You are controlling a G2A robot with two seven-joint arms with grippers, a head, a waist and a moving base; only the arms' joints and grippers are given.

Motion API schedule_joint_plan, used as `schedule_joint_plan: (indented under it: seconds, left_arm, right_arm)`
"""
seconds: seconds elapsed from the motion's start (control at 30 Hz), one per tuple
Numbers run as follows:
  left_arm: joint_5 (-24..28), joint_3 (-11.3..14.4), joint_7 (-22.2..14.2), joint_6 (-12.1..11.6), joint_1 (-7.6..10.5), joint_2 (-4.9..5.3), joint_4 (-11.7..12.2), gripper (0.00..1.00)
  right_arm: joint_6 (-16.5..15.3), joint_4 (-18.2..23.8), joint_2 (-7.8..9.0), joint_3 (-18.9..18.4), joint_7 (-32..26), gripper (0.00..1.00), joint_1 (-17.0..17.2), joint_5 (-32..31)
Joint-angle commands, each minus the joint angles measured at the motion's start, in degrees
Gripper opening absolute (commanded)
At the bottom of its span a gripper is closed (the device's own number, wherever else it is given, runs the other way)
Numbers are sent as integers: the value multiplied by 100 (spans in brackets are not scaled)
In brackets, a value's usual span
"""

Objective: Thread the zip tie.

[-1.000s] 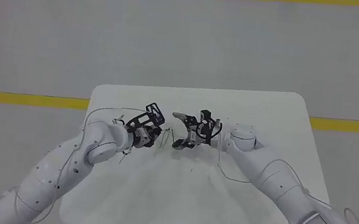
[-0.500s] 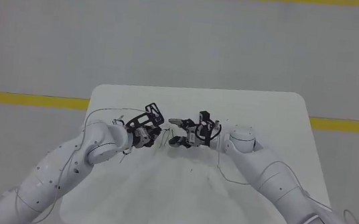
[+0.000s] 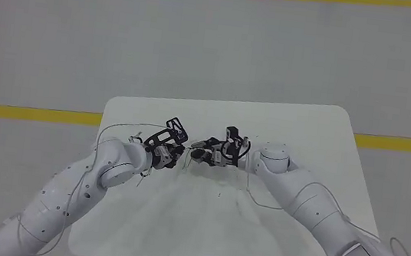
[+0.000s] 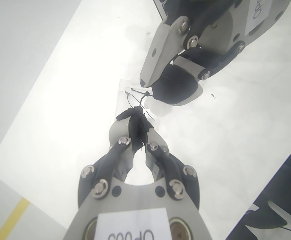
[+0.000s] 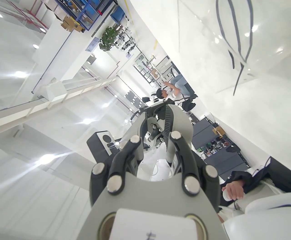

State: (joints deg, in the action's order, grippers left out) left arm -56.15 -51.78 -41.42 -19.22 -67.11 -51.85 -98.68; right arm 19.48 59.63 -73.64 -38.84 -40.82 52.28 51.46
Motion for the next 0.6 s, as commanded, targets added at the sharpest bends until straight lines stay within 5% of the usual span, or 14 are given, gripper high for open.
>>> schedule_joint_plan:
  seconds: [0.0, 0.57]
  left_arm:
    - [0, 0, 0, 0, 0, 0, 0, 0]
    - [0, 0, 0, 0, 0, 0, 0, 0]
  right_arm:
    - [0, -21, -19, 4, -5, 15, -13, -15]
    - [0, -196, -160, -5, -80, 11, -99, -179]
